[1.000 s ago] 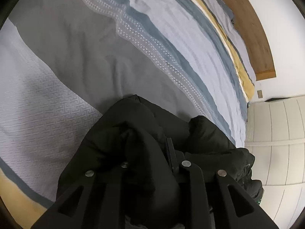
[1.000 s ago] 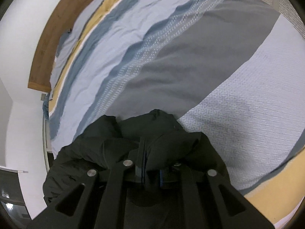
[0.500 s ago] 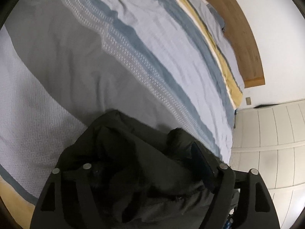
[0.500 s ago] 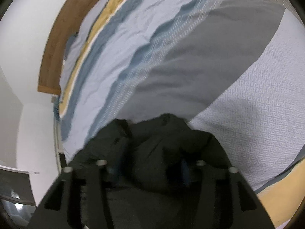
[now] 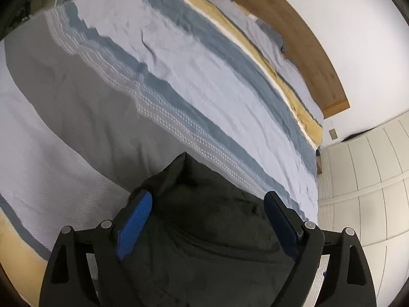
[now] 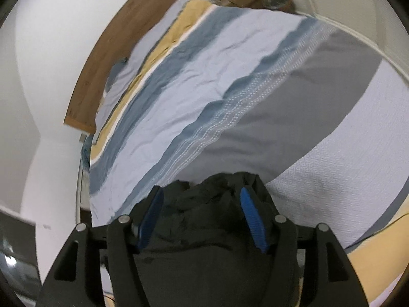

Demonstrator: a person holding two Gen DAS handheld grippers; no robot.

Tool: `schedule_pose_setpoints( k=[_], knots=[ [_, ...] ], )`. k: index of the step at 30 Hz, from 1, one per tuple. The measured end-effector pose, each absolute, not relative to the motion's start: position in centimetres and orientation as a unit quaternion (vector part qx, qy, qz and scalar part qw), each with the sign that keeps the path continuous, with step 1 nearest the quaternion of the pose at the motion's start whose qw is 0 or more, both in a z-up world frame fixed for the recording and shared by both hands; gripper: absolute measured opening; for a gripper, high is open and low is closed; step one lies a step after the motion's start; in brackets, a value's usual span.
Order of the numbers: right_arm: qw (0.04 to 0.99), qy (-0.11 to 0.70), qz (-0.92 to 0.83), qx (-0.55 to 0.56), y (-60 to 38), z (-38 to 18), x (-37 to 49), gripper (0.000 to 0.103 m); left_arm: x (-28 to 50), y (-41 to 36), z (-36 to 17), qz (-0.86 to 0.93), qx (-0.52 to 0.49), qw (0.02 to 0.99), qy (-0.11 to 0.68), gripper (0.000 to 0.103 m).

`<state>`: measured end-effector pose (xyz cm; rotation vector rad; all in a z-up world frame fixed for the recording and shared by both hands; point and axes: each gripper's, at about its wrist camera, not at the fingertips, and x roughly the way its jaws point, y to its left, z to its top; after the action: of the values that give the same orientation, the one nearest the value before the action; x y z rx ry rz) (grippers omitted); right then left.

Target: Fold large clothes

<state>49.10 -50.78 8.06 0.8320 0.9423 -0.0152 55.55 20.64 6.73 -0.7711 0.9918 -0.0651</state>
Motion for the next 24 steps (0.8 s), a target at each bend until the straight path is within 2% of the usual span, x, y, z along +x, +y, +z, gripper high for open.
schedule_pose_setpoints(
  k=[9,18,24],
  knots=[
    [0.843,0.472,0.05,0.253,-43.5,10.1,44.6,0.061,50.8,15.9,9.3,-0.037,-0.231,0.852,0.468,0.088],
    [0.866,0.476,0.089,0.128,-33.8,8.8,42.6,0.061,46.8,7.1,7.2,-0.055,-0.104,0.879,0.462,0.088],
    [0.862,0.489,0.102,0.086,-29.4,6.0,43.6,0.061,48.2,1.2,5.5,-0.101,-0.047,0.876,0.469,0.088]
  ],
)
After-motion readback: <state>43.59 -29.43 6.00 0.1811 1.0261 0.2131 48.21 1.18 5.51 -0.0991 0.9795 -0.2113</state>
